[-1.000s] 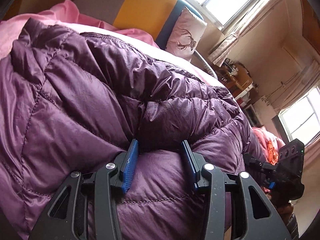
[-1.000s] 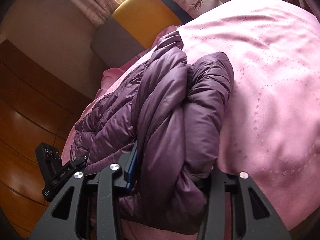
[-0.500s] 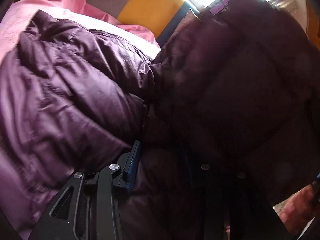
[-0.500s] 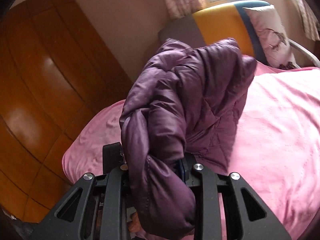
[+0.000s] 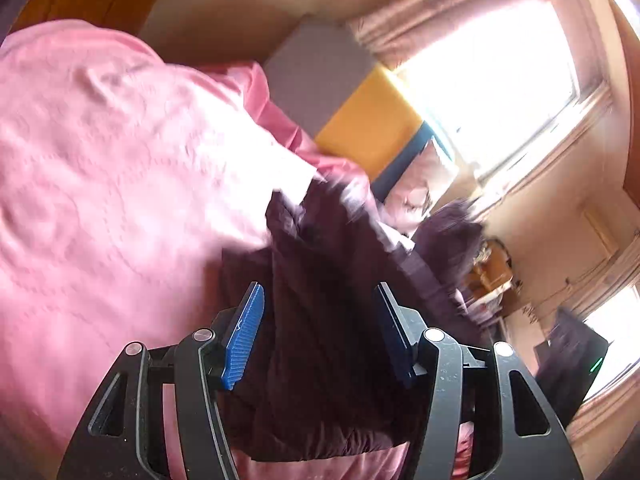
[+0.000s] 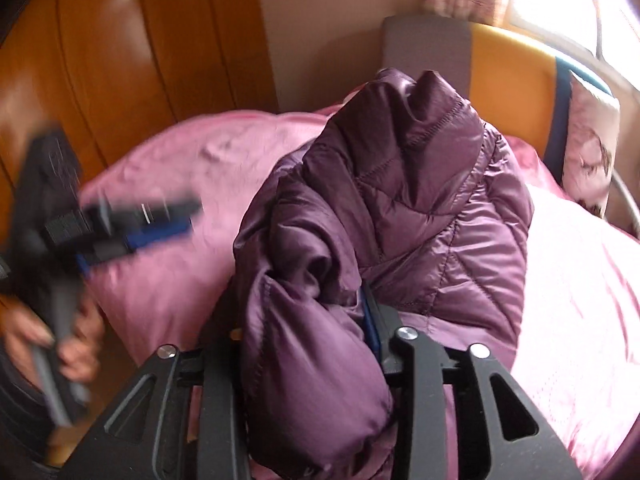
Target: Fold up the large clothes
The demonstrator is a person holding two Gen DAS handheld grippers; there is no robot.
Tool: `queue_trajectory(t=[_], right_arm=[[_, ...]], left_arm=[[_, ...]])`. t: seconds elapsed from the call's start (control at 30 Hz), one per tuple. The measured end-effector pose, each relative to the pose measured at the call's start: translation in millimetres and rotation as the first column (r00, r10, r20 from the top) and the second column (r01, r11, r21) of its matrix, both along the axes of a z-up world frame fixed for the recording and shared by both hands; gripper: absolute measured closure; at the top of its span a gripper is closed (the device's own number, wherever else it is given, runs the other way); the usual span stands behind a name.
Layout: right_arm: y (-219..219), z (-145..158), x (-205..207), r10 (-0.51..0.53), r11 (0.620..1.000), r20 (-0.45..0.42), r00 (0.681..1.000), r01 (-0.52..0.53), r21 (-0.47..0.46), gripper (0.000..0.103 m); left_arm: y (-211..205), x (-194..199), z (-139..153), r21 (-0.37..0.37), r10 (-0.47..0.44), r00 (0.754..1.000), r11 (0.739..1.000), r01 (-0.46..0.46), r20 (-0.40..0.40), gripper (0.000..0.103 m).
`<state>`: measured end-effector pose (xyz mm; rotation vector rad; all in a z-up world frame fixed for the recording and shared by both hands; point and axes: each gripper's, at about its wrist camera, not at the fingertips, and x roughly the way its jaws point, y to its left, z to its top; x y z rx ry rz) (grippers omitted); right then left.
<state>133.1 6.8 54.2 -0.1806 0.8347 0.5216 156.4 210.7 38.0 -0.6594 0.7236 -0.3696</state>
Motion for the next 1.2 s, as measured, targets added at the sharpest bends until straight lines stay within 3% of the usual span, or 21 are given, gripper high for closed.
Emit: queue_trajectory(t=[0.07, 0.17, 0.23, 0.33, 0.43, 0.5, 0.57, 0.67, 0.73, 0.93, 1.2], right_arm=[[12.7, -8.7, -10.7, 0.001, 0.999, 0.025, 1.000, 0.000, -0.045, 0.058], [24.9, -15.1, -23.5, 0.032, 0.996, 0.070, 0.997, -0.026, -0.088, 0.055], [23.2, -16.5, -24.2, 0.053, 0.995, 0.087, 0.995, -0.046, -0.085, 0.047], [28.8, -22.8, -22.7, 0.083, 0.995, 0.107, 0.991, -0.077, -0.058, 0.039], [21.4, -18.8, -25.3, 0.118, 0.993, 0.110, 0.987, -0.118, -0.009, 0.034], [5.4, -7.4, -31.5, 0.166, 0.984, 0.085, 0.983, -0.171, 0.058, 0.028], [-14.1, 4.7, -34.5, 0.223, 0.962, 0.033, 0.974, -0.226, 0.156, 0.018], [-57.1, 24.2, -36.3, 0.251, 0.917, -0.013, 0.968, -0.233, 0.323, 0.019], [-89.0, 34.1, -36.2, 0.216, 0.903, -0.014, 0.976, -0.195, 0.382, 0.019], [-134.8, 20.7, -20.9, 0.038, 0.956, -0.021, 0.999, -0.031, 0.292, 0.033], [-107.1, -7.5, -14.3, 0.074, 0.984, -0.020, 0.997, -0.070, 0.163, 0.034]], left_arm=[[1.1, 0.8, 12.6, -0.045, -0.041, 0.999, 0.998, 0.042, 0.033, 0.047], [-11.2, 12.6, 23.2, -0.056, -0.107, 0.993, 0.992, 0.109, 0.048, 0.047], [-32.4, 27.6, 26.1, -0.054, -0.170, 0.985, 0.984, 0.172, 0.035, 0.047], [-65.7, 47.9, 27.0, -0.012, -0.241, 0.971, 0.971, 0.241, -0.010, 0.039], [-88.2, 65.6, 17.3, 0.041, -0.267, 0.960, 0.962, 0.270, -0.083, 0.039], [-95.9, 77.5, 7.3, 0.027, -0.290, 0.949, 0.955, 0.295, -0.121, 0.058], [-99.8, 88.4, -2.0, 0.012, -0.294, 0.943, 0.954, 0.300, -0.157, 0.065], [-99.7, 95.5, 1.6, 0.007, -0.298, 0.940, 0.953, 0.304, -0.167, 0.073], [-97.1, 93.0, 6.0, 0.024, -0.304, 0.938, 0.950, 0.312, -0.170, 0.075], [-95.3, 91.4, 9.1, 0.060, -0.296, 0.937, 0.949, 0.311, -0.183, 0.079], [-76.3, 83.6, -2.4, 0.113, -0.239, 0.943, 0.956, 0.270, -0.233, 0.079]])
